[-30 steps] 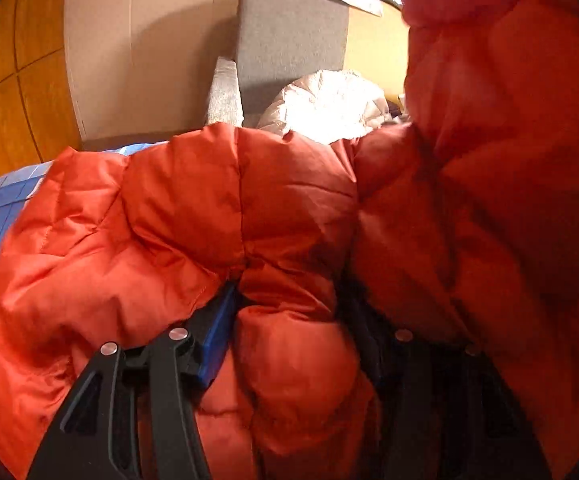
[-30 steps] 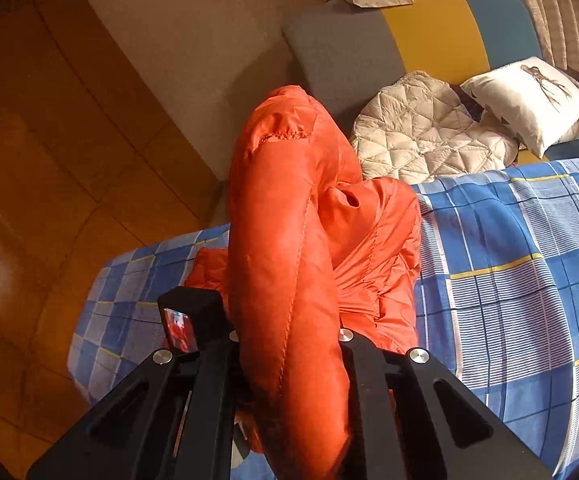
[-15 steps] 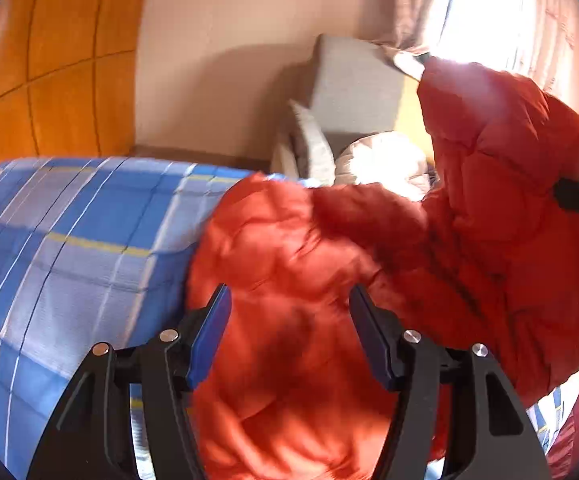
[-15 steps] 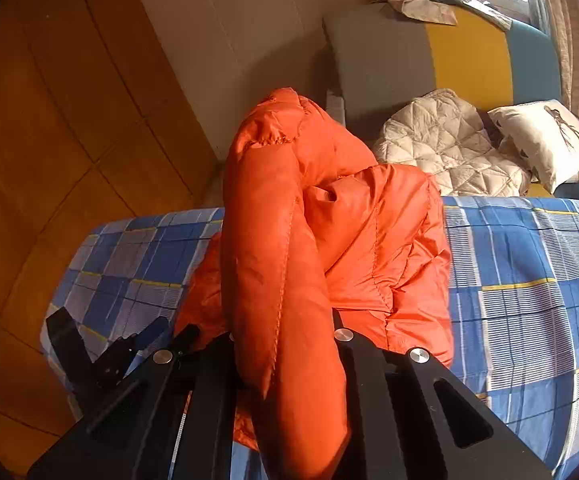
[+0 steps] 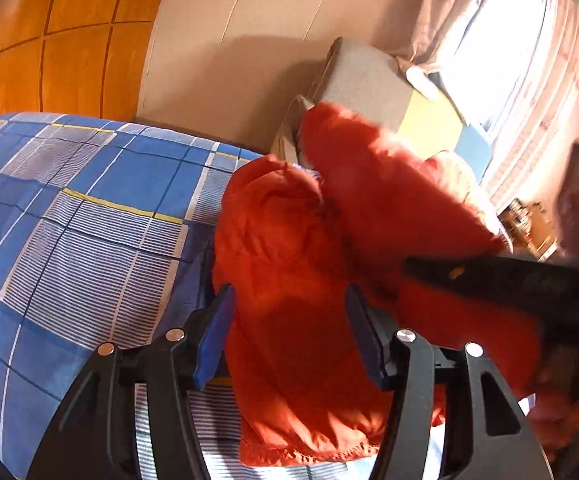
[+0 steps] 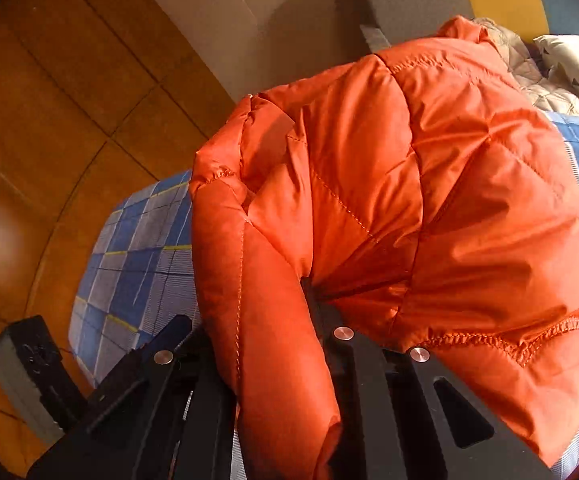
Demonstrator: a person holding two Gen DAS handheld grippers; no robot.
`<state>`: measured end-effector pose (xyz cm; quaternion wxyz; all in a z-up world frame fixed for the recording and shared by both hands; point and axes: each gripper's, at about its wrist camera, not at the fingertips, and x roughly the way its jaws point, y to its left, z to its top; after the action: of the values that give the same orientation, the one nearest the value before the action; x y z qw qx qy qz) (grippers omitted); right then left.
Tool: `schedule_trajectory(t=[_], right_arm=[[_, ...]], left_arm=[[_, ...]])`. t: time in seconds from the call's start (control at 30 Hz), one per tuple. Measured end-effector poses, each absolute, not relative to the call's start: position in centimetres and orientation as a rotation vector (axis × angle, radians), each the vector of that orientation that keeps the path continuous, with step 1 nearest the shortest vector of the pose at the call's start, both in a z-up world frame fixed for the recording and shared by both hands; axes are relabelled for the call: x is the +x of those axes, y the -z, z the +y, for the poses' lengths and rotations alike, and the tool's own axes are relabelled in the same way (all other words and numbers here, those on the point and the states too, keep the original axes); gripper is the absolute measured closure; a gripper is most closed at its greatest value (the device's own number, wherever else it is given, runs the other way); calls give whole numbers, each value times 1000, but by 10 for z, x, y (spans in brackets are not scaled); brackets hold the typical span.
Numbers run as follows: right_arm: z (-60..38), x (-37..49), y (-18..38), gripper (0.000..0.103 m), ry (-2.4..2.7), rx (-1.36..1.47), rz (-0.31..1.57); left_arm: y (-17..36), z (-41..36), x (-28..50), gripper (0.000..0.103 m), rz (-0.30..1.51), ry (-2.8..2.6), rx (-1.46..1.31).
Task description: Fold large clothes
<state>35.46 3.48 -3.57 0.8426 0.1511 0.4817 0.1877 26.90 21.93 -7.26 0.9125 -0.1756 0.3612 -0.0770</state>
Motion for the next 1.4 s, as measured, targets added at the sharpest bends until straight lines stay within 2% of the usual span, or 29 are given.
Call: schedule_trajectory(t=[0.1, 0.2, 0.27, 0.33, 0.37, 0.4, 0.43, 0.5, 0.8, 0.87, 0.97, 1.03, 1.07, 1.17, 1.23, 1.3, 1.4], right_arm=[[27, 353, 39, 92, -449, 376, 1021], [13, 353, 38, 88, -501, 435, 1016], [7, 351, 35, 85, -517, 445, 1006], [1, 346, 29, 76, -544, 435, 979], [0, 342, 27, 68, -558, 432, 965], [-1, 339, 24, 51, -571, 433, 951], [-2, 335, 21, 42, -595, 440, 933], [0, 327, 17, 35, -600, 438, 904], [-10, 305, 10, 35, -693, 388, 830], [-18, 293, 3, 31, -712, 355, 803], [-29, 279, -5, 31, -724, 297, 771], [-53, 275, -11, 30, -745, 361, 751], [-70, 274, -15, 26, -739, 414, 734], [-115, 279, -18, 26, -615, 465, 691], [-134, 292, -12, 28, -524, 467, 713], [-140, 306, 0, 39, -471, 458, 766], [-130, 314, 18, 40, -465, 414, 824]], left_arm=[[60, 225, 265, 44, 721, 201, -399], [44, 227, 265, 34, 696, 234, -429], [34, 224, 268, 33, 694, 262, -440], [25, 219, 274, 31, 706, 278, -440], [22, 216, 277, 31, 711, 287, -438], [19, 212, 281, 30, 717, 291, -430], [16, 208, 286, 28, 727, 306, -431], [11, 207, 293, 23, 739, 317, -471], [-6, 177, 311, 22, 803, 323, -364], [-7, 170, 316, 22, 828, 328, -358], [-7, 154, 322, 22, 864, 322, -310], [-5, 141, 326, 23, 885, 302, -250], [-3, 137, 328, 24, 895, 316, -259], [-3, 133, 329, 23, 875, 322, -271], [-1, 131, 331, 23, 880, 316, -277], [0, 128, 332, 23, 885, 316, -271], [0, 132, 333, 21, 880, 323, -287]])
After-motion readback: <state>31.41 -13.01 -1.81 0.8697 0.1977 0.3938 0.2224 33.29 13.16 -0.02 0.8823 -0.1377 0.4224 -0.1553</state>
